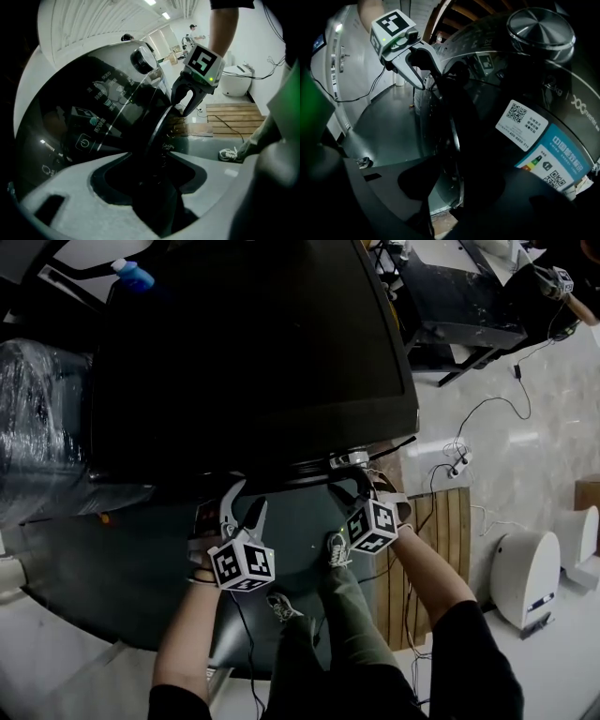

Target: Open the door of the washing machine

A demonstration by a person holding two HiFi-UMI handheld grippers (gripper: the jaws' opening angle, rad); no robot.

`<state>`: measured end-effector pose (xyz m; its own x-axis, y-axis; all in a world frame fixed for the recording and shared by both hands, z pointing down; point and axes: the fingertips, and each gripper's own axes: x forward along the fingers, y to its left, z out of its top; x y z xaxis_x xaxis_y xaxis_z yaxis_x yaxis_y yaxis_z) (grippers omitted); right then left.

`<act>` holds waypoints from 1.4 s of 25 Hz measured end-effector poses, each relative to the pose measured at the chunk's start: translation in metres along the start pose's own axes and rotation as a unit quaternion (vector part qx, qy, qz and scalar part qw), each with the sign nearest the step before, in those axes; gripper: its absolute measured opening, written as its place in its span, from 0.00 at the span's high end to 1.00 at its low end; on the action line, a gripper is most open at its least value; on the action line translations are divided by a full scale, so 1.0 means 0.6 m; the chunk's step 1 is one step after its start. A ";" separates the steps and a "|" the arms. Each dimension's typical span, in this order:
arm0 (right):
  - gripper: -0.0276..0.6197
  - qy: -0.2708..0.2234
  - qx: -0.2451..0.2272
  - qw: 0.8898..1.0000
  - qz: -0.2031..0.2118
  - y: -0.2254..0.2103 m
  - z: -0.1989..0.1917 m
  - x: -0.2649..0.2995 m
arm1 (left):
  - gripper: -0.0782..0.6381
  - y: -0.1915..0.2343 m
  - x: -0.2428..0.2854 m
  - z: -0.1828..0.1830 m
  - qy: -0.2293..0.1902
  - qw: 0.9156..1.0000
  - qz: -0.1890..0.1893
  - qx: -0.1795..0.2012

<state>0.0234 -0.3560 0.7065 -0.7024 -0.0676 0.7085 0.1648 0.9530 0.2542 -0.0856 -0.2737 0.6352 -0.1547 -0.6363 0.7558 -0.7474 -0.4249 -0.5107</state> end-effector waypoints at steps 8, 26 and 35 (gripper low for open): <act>0.73 0.022 0.022 0.999 -0.019 -0.001 0.003 -0.002 | 0.64 0.003 -0.007 0.000 0.007 1.000 0.011 0.012; 0.77 0.008 0.056 0.998 0.011 0.143 -0.017 -0.051 | 0.63 -0.071 -0.061 -0.026 -0.026 0.998 -0.038 0.045; 0.65 0.023 0.128 0.991 0.012 0.328 -0.011 -0.095 | 0.60 -0.130 -0.150 -0.086 -0.042 0.999 0.001 -0.015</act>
<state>0.1002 -0.1664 0.7204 -0.6669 -0.0510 0.7434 -0.0037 0.9979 0.0651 -0.0470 -0.1502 0.6281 -0.1013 -0.6896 0.7171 -0.7666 -0.4054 -0.4980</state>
